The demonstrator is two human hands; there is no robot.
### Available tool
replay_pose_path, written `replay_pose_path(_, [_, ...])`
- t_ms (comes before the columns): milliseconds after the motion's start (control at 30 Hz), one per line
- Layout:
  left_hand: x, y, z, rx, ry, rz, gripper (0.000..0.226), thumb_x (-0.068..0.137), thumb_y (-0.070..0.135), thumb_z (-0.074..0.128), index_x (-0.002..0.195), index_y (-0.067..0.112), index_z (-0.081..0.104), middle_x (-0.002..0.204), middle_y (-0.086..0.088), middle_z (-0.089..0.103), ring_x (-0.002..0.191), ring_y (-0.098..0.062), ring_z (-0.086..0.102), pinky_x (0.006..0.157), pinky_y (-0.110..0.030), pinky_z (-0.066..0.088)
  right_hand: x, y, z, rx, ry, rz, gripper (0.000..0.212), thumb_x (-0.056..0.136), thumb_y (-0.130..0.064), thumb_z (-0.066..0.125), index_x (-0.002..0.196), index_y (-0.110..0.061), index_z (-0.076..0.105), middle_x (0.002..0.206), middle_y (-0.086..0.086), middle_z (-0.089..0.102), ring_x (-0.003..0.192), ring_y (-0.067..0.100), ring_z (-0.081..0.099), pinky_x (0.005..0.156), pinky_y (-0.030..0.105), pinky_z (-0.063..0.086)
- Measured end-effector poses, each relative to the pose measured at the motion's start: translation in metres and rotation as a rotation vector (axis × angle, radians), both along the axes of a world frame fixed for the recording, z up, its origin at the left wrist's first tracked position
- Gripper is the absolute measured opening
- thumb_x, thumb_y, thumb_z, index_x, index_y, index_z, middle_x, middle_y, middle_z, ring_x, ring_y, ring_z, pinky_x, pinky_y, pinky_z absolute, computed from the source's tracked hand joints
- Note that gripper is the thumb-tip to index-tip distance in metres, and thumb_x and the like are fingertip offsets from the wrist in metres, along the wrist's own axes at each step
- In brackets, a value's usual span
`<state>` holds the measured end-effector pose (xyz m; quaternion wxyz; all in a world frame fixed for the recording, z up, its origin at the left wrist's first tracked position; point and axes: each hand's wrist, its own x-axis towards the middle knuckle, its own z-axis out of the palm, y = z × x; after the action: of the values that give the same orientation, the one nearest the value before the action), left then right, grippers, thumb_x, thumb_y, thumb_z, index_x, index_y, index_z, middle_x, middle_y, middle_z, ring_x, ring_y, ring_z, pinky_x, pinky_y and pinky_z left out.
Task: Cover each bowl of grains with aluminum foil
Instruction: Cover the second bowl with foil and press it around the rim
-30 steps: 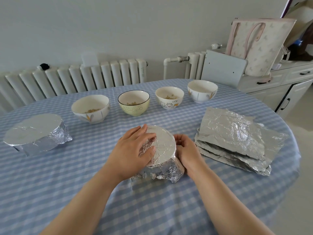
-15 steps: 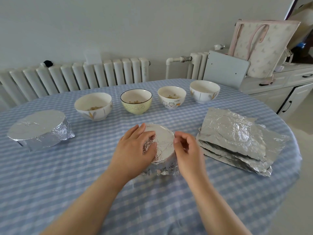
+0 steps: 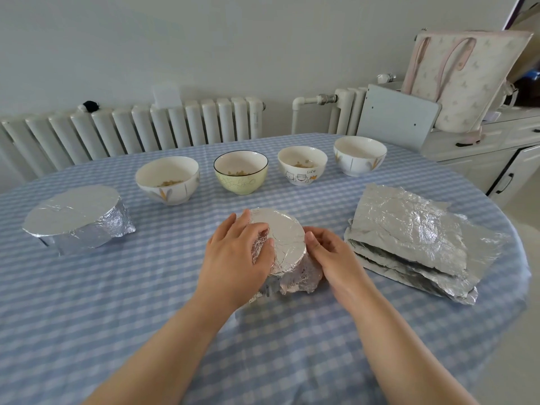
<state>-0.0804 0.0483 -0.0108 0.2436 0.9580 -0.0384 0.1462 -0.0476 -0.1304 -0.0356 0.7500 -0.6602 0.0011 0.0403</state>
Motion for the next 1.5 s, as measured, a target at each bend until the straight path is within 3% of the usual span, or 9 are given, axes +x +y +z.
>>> replay_pose_path(133, [0.0, 0.0, -0.001, -0.002, 0.003, 0.002, 0.039, 0.097, 0.044, 0.045, 0.134, 0.033, 0.053, 0.158, 0.006, 0.028, 0.148, -0.015, 0.014, 0.118, -0.031, 0.011, 0.002, -0.001, 0.003, 0.241, 0.104, 0.032, 0.029, 0.081, -0.019, 0.066, 0.107, -0.006, 0.068, 0.103, 0.016, 0.073, 0.094, 0.026, 0.071, 0.085, 0.04, 0.058])
replay_pose_path(267, [0.0, 0.0, -0.001, -0.014, 0.003, 0.0, 0.049, 0.091, 0.052, 0.035, 0.132, 0.034, 0.054, 0.158, 0.006, 0.029, 0.147, -0.015, 0.015, 0.117, -0.031, 0.012, 0.003, -0.003, 0.007, 0.355, 0.176, 0.059, 0.016, 0.09, -0.003, 0.059, 0.104, -0.003, 0.068, 0.094, 0.014, 0.074, 0.08, 0.021, 0.072, 0.07, 0.031, 0.06])
replay_pose_path(467, [0.001, 0.0, -0.001, -0.009, 0.006, 0.008, 0.053, 0.088, 0.053, 0.032, 0.132, 0.034, 0.054, 0.157, 0.006, 0.03, 0.147, -0.016, 0.015, 0.118, -0.032, 0.012, 0.005, 0.002, 0.006, 0.27, 0.174, -0.023, 0.024, 0.088, -0.009, 0.063, 0.108, 0.002, 0.069, 0.1, 0.02, 0.072, 0.087, 0.027, 0.07, 0.081, 0.039, 0.059])
replay_pose_path(667, [0.001, 0.001, -0.001, 0.031, 0.004, -0.003, 0.076, 0.078, 0.066, 0.013, 0.138, 0.034, 0.047, 0.158, 0.004, 0.028, 0.148, -0.019, 0.015, 0.118, -0.033, 0.013, 0.001, 0.01, 0.002, 0.281, 0.141, -0.112, 0.012, 0.09, -0.013, 0.063, 0.091, -0.006, 0.072, 0.081, 0.011, 0.075, 0.071, 0.019, 0.071, 0.064, 0.031, 0.058])
replay_pose_path(833, [0.002, 0.0, 0.001, 0.06, 0.024, -0.009, 0.071, 0.083, 0.063, 0.017, 0.144, 0.032, 0.039, 0.16, 0.003, 0.025, 0.148, -0.02, 0.014, 0.118, -0.036, 0.013, -0.004, 0.018, 0.002, 0.271, 0.113, -0.185, 0.013, 0.091, -0.018, 0.063, 0.087, -0.009, 0.071, 0.077, 0.008, 0.074, 0.067, 0.018, 0.07, 0.061, 0.03, 0.056])
replay_pose_path(1000, [0.001, 0.002, 0.001, 0.068, 0.036, -0.014, 0.069, 0.084, 0.061, 0.02, 0.145, 0.032, 0.037, 0.16, 0.003, 0.023, 0.148, -0.02, 0.014, 0.118, -0.036, 0.013, -0.009, 0.022, 0.003, 0.232, 0.096, -0.226, 0.014, 0.092, -0.021, 0.063, 0.089, -0.011, 0.073, 0.082, 0.008, 0.075, 0.076, 0.021, 0.07, 0.072, 0.036, 0.058])
replay_pose_path(1167, [0.0, 0.002, 0.003, 0.061, 0.038, -0.022, 0.067, 0.085, 0.059, 0.021, 0.144, 0.032, 0.038, 0.16, 0.003, 0.023, 0.148, -0.02, 0.014, 0.118, -0.034, 0.013, -0.014, 0.016, 0.004, 0.123, 0.049, -0.158, 0.019, 0.097, -0.011, 0.055, 0.105, -0.014, 0.072, 0.098, 0.005, 0.076, 0.095, 0.022, 0.071, 0.085, 0.038, 0.057])
replay_pose_path(1333, [0.0, 0.002, 0.004, 0.063, 0.039, -0.025, 0.063, 0.087, 0.055, 0.027, 0.144, 0.031, 0.039, 0.16, 0.002, 0.023, 0.148, -0.02, 0.014, 0.118, -0.035, 0.012, -0.011, 0.018, 0.001, 0.037, -0.006, -0.205, 0.022, 0.096, -0.006, 0.056, 0.099, -0.019, 0.073, 0.095, -0.002, 0.076, 0.094, 0.016, 0.071, 0.084, 0.034, 0.057])
replay_pose_path(1500, [0.0, 0.003, 0.004, 0.054, 0.028, -0.029, 0.073, 0.083, 0.061, 0.019, 0.147, 0.03, 0.033, 0.16, 0.0, 0.023, 0.147, -0.02, 0.016, 0.118, -0.035, 0.013, -0.002, 0.017, -0.002, -0.059, -0.017, -0.197, 0.021, 0.096, -0.006, 0.054, 0.095, -0.02, 0.07, 0.096, 0.001, 0.075, 0.094, 0.018, 0.07, 0.087, 0.04, 0.056])
